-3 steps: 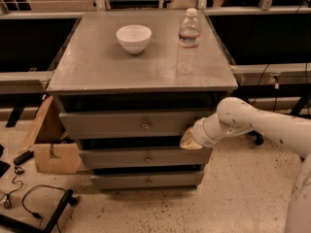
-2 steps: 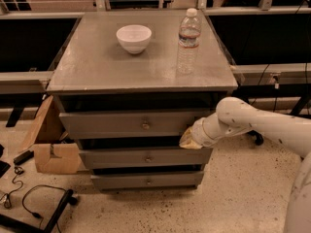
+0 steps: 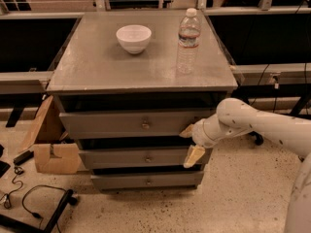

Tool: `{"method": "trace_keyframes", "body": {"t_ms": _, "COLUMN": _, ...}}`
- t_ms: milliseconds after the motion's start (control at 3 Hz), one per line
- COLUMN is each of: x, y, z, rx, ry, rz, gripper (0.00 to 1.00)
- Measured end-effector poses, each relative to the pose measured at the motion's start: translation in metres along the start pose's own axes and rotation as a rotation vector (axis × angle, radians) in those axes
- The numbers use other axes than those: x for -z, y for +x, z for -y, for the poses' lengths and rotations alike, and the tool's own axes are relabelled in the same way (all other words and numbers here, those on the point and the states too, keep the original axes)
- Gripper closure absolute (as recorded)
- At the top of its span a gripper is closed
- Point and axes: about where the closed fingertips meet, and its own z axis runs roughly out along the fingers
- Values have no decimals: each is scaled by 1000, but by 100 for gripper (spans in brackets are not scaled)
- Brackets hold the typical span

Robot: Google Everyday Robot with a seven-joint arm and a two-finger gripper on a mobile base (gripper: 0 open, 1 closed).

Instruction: Close top drawer

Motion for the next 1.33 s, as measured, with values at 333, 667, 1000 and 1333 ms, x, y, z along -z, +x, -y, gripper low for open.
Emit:
{"method": "trace_keyframes", "body": {"t_ms": 333, "x": 0, "y": 0, "z": 0, "rx": 0, "ry": 0, "rz": 0, "gripper": 19}}
{"method": "trace_keyframes", "body": {"t_ms": 667, "x": 1, "y": 0, "z": -4, "rx": 0, "ry": 0, "rz": 0, "gripper": 42}}
{"method": "trace_keyframes", "body": {"t_ms": 1000, "x": 25, "y": -14, "z": -29, "rx": 22, "ry": -40, "rz": -59, "gripper": 66}}
{"method": "trace_keyframes", "body": {"t_ms": 1333, "x": 69, "y": -46, "z": -107, "rx": 47, "ry": -186, "rz": -240, "gripper": 96}}
